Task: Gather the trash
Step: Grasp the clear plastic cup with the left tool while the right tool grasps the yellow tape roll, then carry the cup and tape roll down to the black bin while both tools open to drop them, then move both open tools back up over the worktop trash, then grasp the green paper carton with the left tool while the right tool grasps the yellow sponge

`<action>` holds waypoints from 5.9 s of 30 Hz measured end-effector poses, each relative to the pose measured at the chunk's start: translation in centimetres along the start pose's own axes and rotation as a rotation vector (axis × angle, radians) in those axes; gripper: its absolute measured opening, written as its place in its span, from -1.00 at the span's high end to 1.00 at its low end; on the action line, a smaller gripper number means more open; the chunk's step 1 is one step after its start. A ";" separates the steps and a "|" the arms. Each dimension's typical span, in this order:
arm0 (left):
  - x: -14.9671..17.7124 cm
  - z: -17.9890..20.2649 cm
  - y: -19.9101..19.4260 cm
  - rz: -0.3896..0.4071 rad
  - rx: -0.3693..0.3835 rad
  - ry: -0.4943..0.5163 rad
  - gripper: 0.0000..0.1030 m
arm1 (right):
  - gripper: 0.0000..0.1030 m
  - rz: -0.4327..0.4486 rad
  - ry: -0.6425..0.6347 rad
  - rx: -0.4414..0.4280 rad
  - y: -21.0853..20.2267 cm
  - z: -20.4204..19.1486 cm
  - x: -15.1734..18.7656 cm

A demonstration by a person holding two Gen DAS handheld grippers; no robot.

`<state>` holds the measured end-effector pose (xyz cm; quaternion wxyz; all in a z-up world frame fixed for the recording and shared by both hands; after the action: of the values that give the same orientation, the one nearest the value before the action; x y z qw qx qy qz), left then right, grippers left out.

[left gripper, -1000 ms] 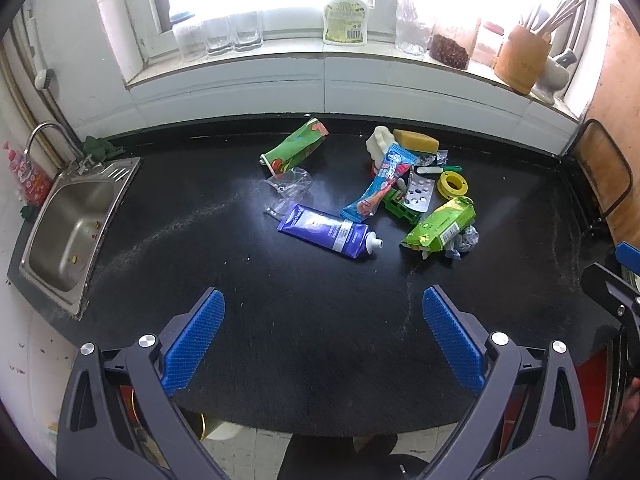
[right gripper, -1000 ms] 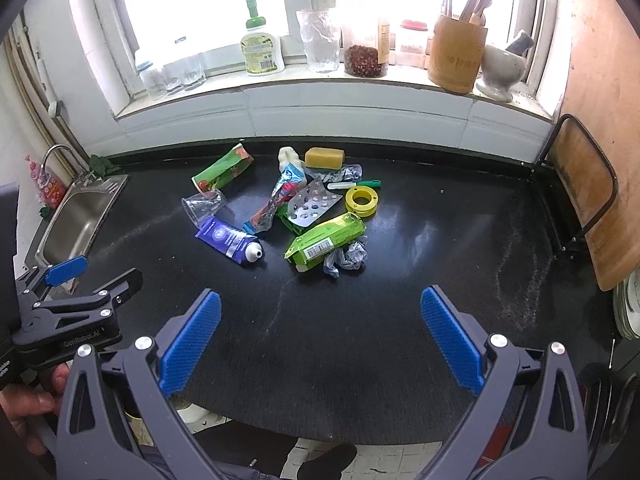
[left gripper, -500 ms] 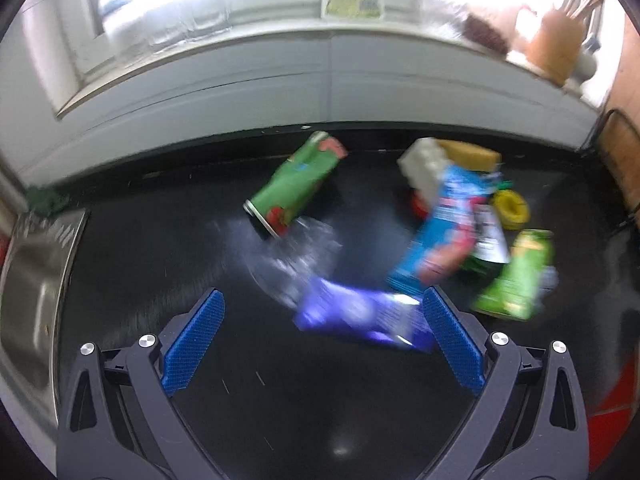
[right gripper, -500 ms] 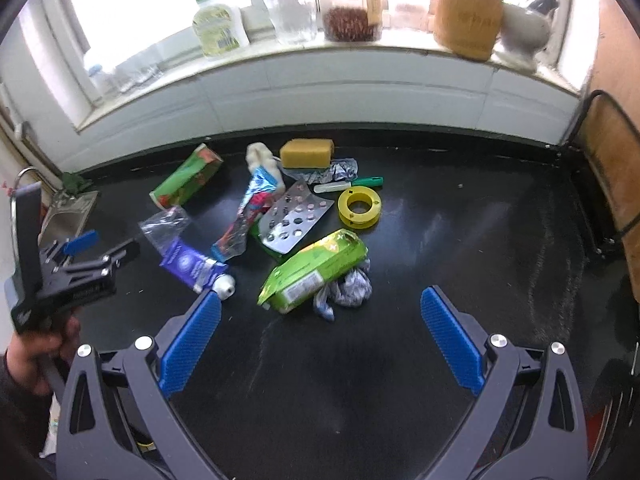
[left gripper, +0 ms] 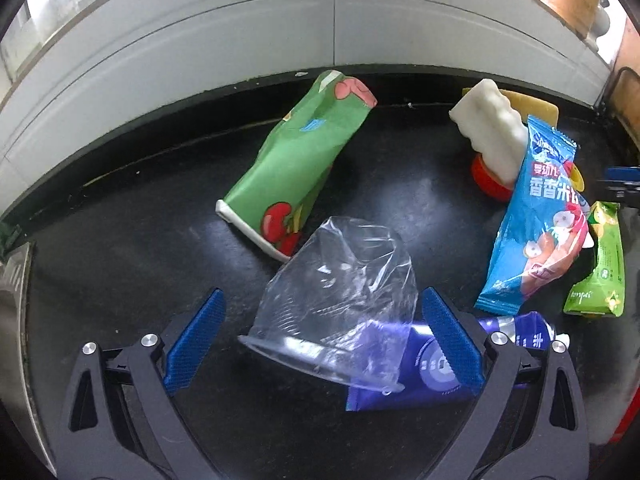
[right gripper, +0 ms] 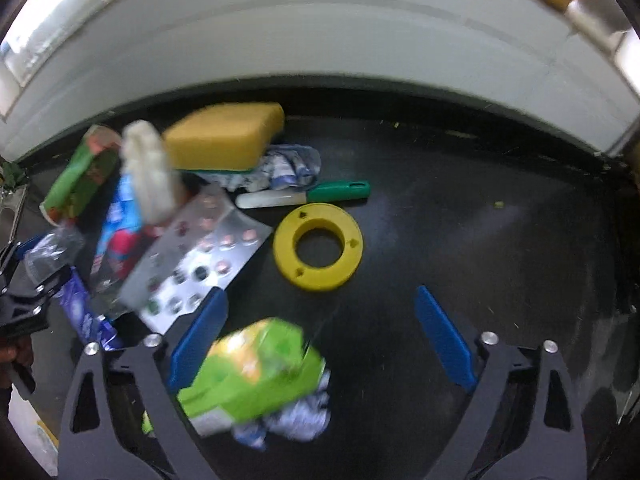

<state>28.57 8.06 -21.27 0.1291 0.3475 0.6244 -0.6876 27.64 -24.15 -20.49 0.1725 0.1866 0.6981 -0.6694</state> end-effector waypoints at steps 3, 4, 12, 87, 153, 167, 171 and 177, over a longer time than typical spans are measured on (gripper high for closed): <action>-0.4 0.2 0.5 -0.004 0.008 -0.005 -0.41 | -0.65 -0.031 -0.006 -0.030 2.0 0.6 -0.4; -0.5 0.3 0.5 -0.003 0.004 -0.003 -0.36 | -0.62 -0.037 -0.010 -0.037 2.4 0.7 -0.5; -1.5 1.1 -0.1 0.009 -0.076 -0.053 -0.11 | -0.05 -0.029 -0.092 -0.078 3.4 1.4 -1.8; 49.1 -18.9 -32.3 -0.013 -0.439 -0.826 -0.42 | -0.25 -0.275 -0.918 -0.707 -16.3 -62.7 34.9; -5.8 -0.2 0.5 0.064 -0.053 0.027 -0.87 | -0.71 0.063 0.025 -0.083 -1.0 -5.4 -8.8; -7.0 -1.3 6.8 0.018 -0.018 0.068 -0.02 | -0.16 -0.022 -0.022 -0.067 4.0 -6.6 -10.6; -7.3 -1.5 5.0 0.042 -0.035 0.039 0.01 | -0.11 0.042 -0.041 -0.063 1.0 -6.9 -10.9; -7.0 -1.3 -0.9 0.065 -0.070 0.022 0.01 | -0.10 0.138 -0.036 -0.087 -5.6 -7.2 -10.5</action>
<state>33.48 7.70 -16.07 0.1567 0.3705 0.6379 -0.6567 34.04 -17.46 -10.12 0.2389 0.2146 0.7087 -0.6282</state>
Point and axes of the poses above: each gripper's, at about its wrist camera, not at the fingertips, and y roughly the way its jaws point, z to its right, x to its underside, the point moved 1 cm from there along y, roughly the way its jaws point, and after that the axes turned 11 degrees about z, right-handed, at the moved point
